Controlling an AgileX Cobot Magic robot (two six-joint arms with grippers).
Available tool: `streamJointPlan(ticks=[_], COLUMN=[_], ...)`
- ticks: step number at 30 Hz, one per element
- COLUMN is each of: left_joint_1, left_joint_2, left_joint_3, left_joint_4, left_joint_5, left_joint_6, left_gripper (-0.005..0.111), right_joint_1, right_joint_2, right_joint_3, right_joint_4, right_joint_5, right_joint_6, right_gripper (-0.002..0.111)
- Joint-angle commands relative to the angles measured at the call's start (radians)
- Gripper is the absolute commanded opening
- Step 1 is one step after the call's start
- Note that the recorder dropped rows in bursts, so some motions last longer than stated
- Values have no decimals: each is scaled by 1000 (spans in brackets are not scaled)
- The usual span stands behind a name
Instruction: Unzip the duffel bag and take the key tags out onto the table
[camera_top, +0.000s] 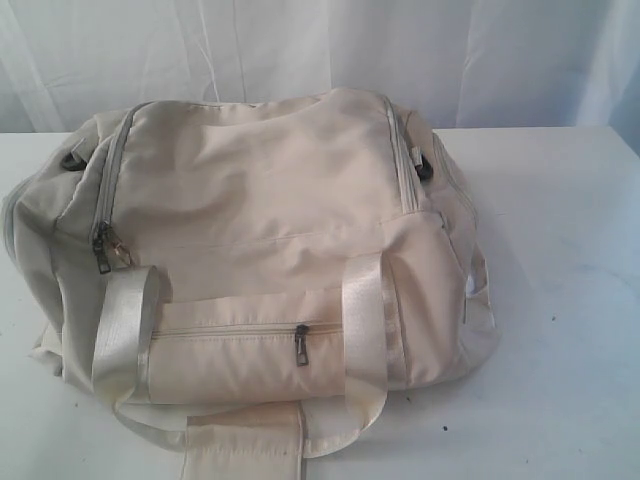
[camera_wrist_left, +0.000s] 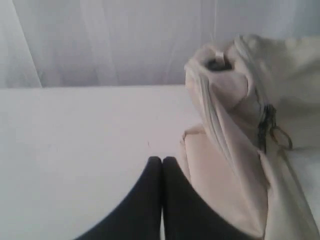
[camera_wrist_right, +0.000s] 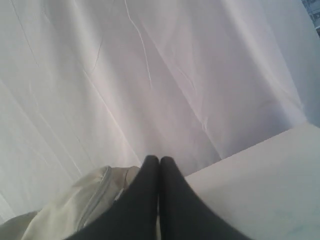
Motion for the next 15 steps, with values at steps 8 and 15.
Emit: streamJointPlan(ticks=[8, 15], left_joint_1=[-1, -1], left_joint_2=[-4, -4], left_joint_3=[3, -64], left_joint_4=[-27, -127], left_joint_5=[-604, -669], left_joint_6=[-11, -11], left_gripper=[0, 0], right_joint_1=[-3, -3], right_joint_2=[-6, -6], right_joint_3=[2, 2], right_joint_4=[-1, -1], right_joint_5=[-52, -27], right_joint_6=[13, 65], right_gripper=[0, 0])
